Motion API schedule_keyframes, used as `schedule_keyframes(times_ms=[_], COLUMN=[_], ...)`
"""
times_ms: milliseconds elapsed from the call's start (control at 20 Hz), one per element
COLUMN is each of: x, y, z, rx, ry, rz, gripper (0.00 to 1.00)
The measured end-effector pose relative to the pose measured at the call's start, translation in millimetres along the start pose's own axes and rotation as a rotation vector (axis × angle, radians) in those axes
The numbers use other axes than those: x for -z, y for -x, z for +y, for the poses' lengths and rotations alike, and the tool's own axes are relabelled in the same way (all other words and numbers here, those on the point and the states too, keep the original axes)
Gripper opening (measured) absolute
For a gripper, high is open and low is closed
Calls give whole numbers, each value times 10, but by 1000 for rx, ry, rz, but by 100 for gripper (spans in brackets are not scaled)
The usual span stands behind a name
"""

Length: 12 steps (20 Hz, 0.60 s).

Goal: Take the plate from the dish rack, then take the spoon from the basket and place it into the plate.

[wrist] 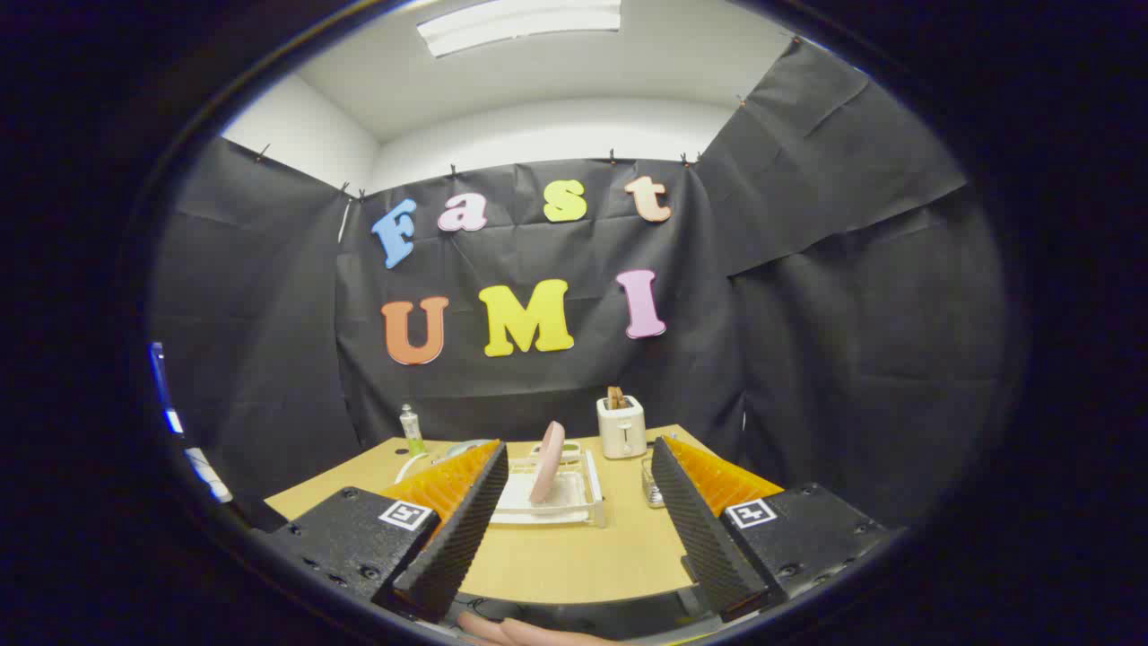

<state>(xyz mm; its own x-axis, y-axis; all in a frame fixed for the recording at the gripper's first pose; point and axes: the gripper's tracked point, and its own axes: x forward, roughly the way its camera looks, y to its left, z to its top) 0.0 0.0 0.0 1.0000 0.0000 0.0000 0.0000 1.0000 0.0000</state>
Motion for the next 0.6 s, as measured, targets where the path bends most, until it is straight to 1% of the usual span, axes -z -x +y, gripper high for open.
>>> schedule_keyframes(times_ms=[200,600], x=[20,77], y=[-13,-32], z=[-80,-86], rx=[13,16], ry=[3,7], rz=[2,29], gripper=[100,100])
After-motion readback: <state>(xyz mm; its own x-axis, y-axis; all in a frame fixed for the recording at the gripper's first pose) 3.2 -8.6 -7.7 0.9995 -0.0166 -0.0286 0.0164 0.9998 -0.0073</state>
